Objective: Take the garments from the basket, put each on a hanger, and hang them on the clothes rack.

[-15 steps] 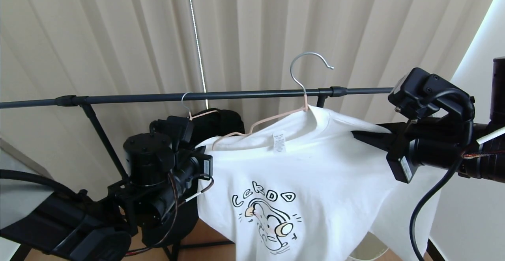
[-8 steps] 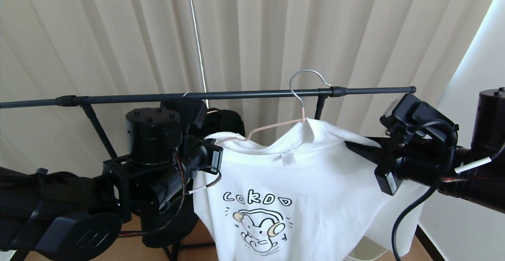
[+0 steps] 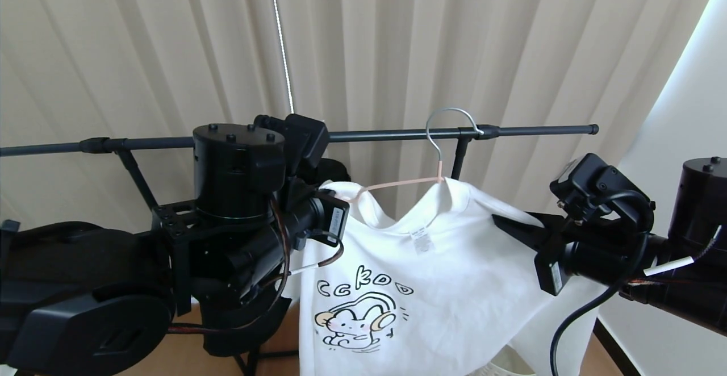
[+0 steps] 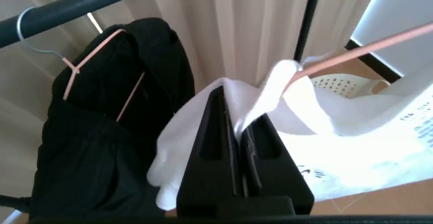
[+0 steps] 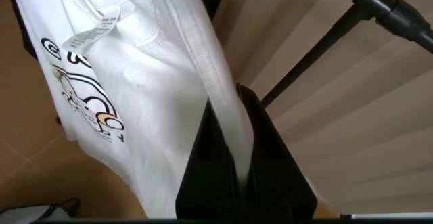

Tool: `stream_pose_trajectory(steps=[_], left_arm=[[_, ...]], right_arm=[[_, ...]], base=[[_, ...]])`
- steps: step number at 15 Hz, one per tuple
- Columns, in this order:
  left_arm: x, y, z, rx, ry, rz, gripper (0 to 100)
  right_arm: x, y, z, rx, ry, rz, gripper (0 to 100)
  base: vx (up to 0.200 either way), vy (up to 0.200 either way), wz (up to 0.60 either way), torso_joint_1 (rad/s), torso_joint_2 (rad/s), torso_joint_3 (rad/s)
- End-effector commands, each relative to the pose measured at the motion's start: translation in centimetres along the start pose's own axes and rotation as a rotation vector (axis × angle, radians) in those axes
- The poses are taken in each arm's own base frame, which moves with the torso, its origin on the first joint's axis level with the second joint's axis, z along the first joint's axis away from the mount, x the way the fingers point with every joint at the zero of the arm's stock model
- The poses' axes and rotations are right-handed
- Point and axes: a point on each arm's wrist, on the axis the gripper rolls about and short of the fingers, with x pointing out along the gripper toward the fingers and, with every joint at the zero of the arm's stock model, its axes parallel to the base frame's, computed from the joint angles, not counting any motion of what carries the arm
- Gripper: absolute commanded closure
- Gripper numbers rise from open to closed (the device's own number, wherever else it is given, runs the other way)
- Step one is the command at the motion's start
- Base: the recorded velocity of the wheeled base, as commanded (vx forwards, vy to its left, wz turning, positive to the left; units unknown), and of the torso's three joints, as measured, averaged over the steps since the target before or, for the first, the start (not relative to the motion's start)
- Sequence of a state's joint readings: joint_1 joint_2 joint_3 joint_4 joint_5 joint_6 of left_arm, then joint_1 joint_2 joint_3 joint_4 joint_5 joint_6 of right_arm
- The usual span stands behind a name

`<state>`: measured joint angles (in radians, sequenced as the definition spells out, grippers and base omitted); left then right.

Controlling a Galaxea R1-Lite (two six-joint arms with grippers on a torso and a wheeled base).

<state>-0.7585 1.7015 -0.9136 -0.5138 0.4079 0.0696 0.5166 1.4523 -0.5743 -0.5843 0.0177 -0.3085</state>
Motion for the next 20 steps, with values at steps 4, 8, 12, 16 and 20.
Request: stream_pose_trajectory(steps=[4, 8, 12, 16, 20], left_arm=[[-2.1, -1.3, 1.5, 0.004, -0.037, -0.065, 100], [-3.0, -2.3, 2.8, -0.007, -0.066, -0.108, 100], [-3.4, -2.8, 4.0, -0.021, -0.101, -0.126, 100], [-3.6, -3.3, 4.3, -0.022, -0.114, -0.143, 100], [-3.4, -4.2, 5.1, -0.092, -0.129, -0.166, 100]], right_arm=[[0.9, 0.1, -0.2, 0.061, 0.004, 0.001, 100], [2.6, 0.6, -1.0, 0.107, -0.01, 0.012, 100], [3.5, 1.5, -1.7, 0.102, -0.036, 0.063, 100], [4.2, 1.9, -1.7, 0.187, -0.061, 0.073, 100], [4.3, 1.8, -1.2, 0.28, -0.123, 0.134, 100]], base=[[0.0, 0.0, 0.0, 0.0, 0.0, 0.0], [0.0, 0.0, 0.0, 0.0, 0.0, 0.0], [0.0, 0.0, 0.0, 0.0, 0.0, 0.0], [0.0, 0.0, 0.0, 0.0, 0.0, 0.0], [0.0, 0.0, 0.0, 0.0, 0.0, 0.0]])
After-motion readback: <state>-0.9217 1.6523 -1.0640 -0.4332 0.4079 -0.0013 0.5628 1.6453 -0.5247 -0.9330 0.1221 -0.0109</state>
